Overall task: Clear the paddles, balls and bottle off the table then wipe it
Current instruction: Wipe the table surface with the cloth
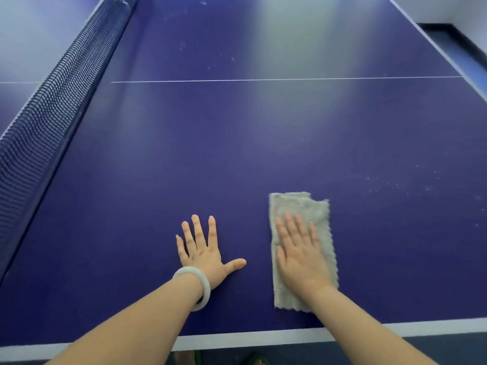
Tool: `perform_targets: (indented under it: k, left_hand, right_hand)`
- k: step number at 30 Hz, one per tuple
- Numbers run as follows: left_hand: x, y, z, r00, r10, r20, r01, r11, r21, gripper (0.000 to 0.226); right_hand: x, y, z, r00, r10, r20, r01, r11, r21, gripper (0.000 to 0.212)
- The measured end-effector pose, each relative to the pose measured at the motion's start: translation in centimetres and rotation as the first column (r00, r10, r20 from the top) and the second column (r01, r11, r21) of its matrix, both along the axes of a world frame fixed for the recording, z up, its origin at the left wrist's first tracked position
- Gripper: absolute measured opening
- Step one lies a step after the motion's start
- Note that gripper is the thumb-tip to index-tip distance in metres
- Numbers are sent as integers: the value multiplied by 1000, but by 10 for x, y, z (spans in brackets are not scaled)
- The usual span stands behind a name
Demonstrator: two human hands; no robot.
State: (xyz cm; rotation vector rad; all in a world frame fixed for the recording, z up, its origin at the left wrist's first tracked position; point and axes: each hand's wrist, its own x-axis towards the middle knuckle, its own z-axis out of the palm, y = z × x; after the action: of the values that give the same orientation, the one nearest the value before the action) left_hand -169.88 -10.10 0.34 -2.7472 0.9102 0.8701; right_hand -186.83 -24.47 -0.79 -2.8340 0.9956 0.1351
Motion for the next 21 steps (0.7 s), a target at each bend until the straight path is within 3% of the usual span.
perform_targets:
  k: [2, 4, 6, 8, 10, 18, 21]
  left_hand:
    - [0, 0, 0, 1000, 0, -1, 0, 1000, -4, 126]
    - [1, 0, -1, 1000, -5, -3, 5, 1000, -4, 126]
    - [1, 1, -2, 1000, -5, -8, 5, 1000, -1, 127]
    - [0, 1, -2, 1000, -2, -15, 2, 1000, -6, 127]
    - [0, 0, -2, 1000, 3, -15, -3, 1000, -8, 128]
    - [-2, 0, 6, 998, -13, -60, 11, 999, -38, 124]
    - [18, -3, 10, 997, -62, 44, 67, 987, -143, 108]
  right_hand:
    - [12, -12, 5, 972, 234, 16, -234, 972, 18, 62]
    - [11, -50, 6, 955, 296, -6, -296, 955, -25, 61]
    - [0, -95, 4, 997, 71, -44, -72, 997, -29, 59]
    - [-11, -118, 5, 972, -226, -59, 226, 974, -1, 59]
    - [-6, -108, 4, 938, -344, -43, 345, 939, 1, 58]
    - [62, -29, 2, 991, -129, -38, 129, 992, 6, 62]
    - [60, -34, 1, 993, -113, -21, 114, 994, 5, 64]
